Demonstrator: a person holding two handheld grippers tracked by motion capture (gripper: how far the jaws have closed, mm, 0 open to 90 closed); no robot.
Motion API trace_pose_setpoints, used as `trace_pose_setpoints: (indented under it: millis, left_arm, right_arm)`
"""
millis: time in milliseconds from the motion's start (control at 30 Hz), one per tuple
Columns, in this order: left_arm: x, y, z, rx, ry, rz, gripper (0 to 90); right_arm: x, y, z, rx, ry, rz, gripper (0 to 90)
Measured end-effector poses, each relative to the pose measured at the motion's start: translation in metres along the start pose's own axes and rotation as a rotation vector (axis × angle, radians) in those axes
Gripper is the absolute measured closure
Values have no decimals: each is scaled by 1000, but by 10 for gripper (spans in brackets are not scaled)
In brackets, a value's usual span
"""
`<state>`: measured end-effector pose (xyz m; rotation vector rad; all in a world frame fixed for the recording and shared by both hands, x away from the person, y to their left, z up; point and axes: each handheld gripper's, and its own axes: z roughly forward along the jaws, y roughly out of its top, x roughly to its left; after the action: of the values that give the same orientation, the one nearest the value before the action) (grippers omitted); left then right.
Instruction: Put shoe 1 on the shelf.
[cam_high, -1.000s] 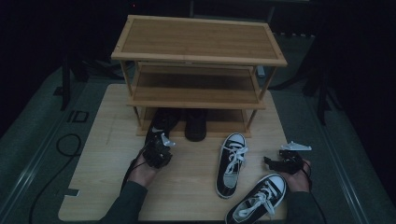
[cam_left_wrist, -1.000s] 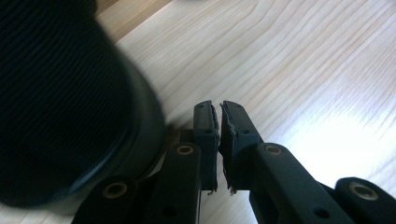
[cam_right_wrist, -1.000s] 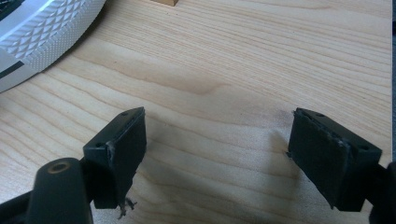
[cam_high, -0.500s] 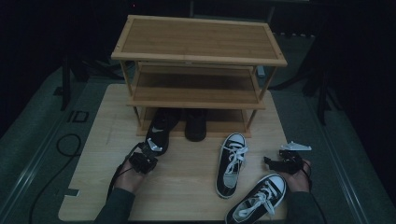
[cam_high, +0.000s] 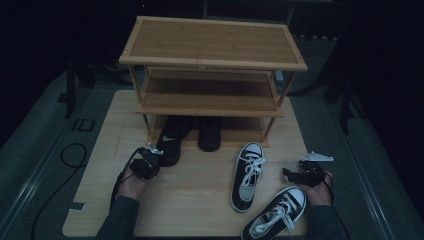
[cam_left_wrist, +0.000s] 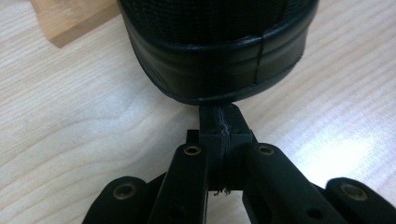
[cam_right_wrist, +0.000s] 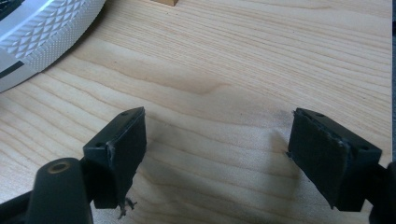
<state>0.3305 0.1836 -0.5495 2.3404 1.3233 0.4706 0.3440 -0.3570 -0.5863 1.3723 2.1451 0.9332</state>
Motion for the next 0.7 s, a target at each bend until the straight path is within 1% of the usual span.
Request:
trace_pose_setpoints:
  millis: [133,267,367,467,533,600,700]
  left_arm:
    - [5,4,2,-3,8,-12,897]
    - [9,10,6,-6,15,-14,897]
    - [10,14,8,-6,18,-11,897]
    - [9,20,10,-3,19,-7,898]
    - [7,24,10,5,19,9,899]
    - [3,29,12,-9,11,7,900]
    - [-5,37,15,-14,-4,24,900]
  right_arm:
    - [0,0,0,0,0,0,190]
    - [0,0,0,0,0,2,190]
    - [0,0,0,0,0,1,191]
    - [0,0,0,0,0,1,190]
    - [0,0,0,0,0,1,190]
    - [0,0,0,0,0,1,190]
    - [0,0,0,0,0,1,190]
